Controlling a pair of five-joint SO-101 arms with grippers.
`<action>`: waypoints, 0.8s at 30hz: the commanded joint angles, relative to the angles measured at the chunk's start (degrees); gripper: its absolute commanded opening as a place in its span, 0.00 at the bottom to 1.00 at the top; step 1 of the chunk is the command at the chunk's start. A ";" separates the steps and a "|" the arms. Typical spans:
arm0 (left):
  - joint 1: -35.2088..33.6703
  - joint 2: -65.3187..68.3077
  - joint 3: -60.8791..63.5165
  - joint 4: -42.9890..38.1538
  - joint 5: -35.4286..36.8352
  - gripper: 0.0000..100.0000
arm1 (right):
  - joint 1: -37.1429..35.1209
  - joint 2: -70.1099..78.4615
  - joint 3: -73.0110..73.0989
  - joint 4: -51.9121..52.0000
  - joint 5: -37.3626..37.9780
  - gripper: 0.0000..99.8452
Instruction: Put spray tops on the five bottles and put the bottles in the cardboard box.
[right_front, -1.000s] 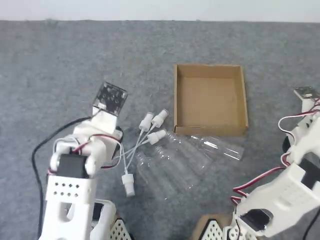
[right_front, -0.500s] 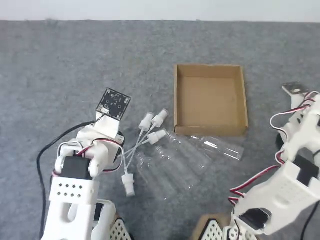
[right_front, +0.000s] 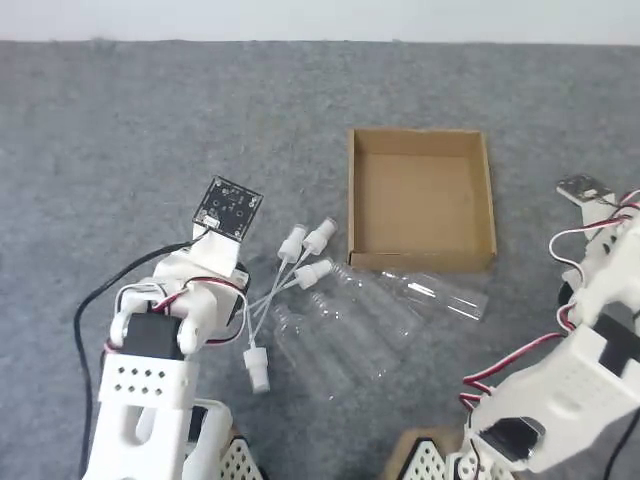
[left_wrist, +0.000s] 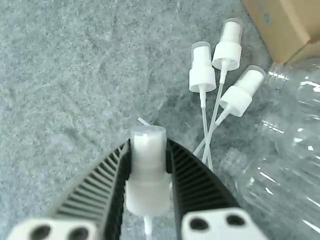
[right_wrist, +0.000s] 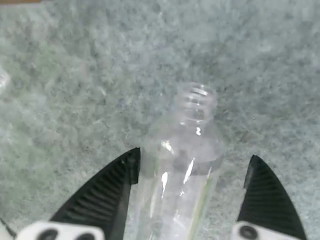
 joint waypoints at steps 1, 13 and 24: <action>0.09 -1.23 -0.57 -1.58 -0.44 0.01 | -0.22 -2.51 2.20 -4.18 0.70 0.27; 0.26 -1.23 -0.57 -1.58 -0.35 0.01 | -2.15 -2.86 2.46 -5.67 -3.08 0.11; 0.26 -1.58 -1.19 -1.58 -0.09 0.01 | -4.35 -12.62 -6.68 2.15 -9.49 0.01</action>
